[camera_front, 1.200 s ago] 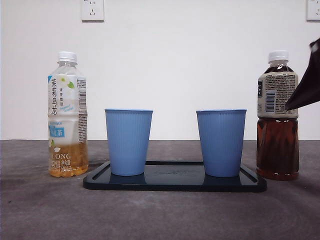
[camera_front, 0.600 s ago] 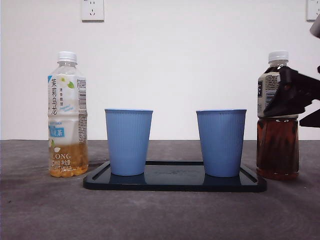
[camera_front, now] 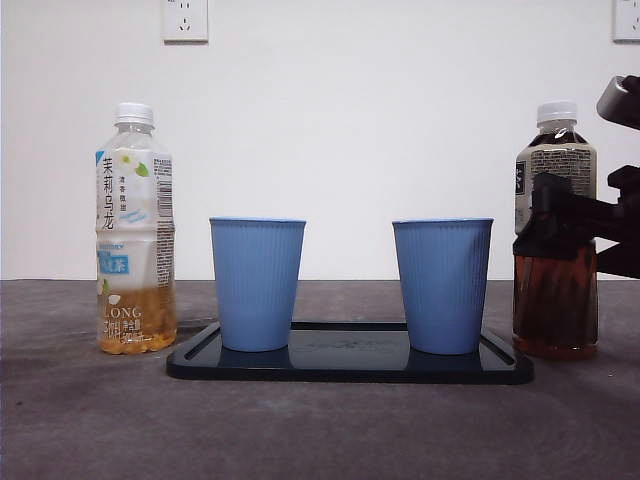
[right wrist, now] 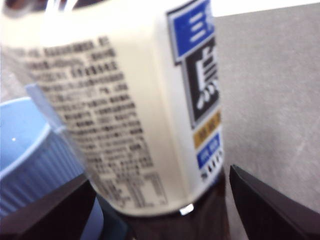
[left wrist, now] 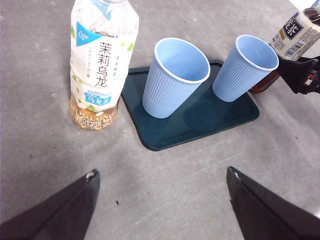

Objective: Pour the drink into the cup

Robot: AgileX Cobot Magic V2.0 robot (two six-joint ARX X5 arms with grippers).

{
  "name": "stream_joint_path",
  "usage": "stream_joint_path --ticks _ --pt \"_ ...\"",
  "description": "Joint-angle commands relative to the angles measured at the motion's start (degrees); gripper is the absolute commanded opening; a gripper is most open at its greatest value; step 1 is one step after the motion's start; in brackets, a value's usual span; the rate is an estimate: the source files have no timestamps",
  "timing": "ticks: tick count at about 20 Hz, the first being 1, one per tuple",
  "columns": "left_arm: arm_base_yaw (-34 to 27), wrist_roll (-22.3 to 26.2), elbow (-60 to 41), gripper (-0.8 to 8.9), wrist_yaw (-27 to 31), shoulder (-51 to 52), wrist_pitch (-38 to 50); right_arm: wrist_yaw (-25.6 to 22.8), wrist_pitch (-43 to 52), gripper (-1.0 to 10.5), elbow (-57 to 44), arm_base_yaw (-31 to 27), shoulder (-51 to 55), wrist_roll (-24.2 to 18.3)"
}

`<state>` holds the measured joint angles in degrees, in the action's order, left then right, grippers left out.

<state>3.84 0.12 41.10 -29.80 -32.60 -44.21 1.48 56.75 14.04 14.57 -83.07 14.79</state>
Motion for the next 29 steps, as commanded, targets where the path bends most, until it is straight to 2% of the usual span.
stream_joint_path --ticks 1,5,8,11,14,16,20,23,27,29 --pt "0.2 0.5 0.9 4.09 -0.2 -0.3 0.5 -0.3 1.7 4.2 1.1 0.2 -2.8 -0.7" --pt "0.2 0.5 0.9 4.09 -0.2 -0.3 0.5 -0.7 3.8 4.1 3.0 0.2 -5.7 -0.7" --pt "0.2 0.5 0.9 4.09 -0.2 -0.3 0.4 -1.7 4.2 3.0 3.0 0.2 -6.1 -0.7" --pt "0.2 0.5 0.9 4.09 -0.2 -0.3 0.4 -1.6 4.1 2.4 3.0 0.2 -6.0 -0.7" --pt "0.2 0.5 0.9 4.09 -0.2 -0.3 0.4 -1.3 2.7 2.1 3.0 0.2 -4.0 -0.7" --pt "0.2 0.5 0.9 4.09 -0.2 -0.3 0.5 -1.3 -0.7 2.1 3.0 0.2 -0.4 -2.4" --pt "0.2 0.5 0.9 4.09 -0.2 -0.3 0.5 -3.1 -12.3 1.7 3.8 0.2 9.9 -6.1" --pt "0.2 0.5 0.9 4.09 -0.2 -0.3 0.5 -5.0 -27.0 1.7 8.0 0.2 17.2 -10.2" --pt "0.2 0.5 0.9 4.09 -0.2 -0.3 0.5 -8.0 -47.4 1.7 18.2 0.3 22.8 -17.5" --pt "0.2 0.5 0.9 4.09 -0.2 -0.3 0.5 -9.6 -57.6 1.7 24.3 0.5 23.3 -22.5"
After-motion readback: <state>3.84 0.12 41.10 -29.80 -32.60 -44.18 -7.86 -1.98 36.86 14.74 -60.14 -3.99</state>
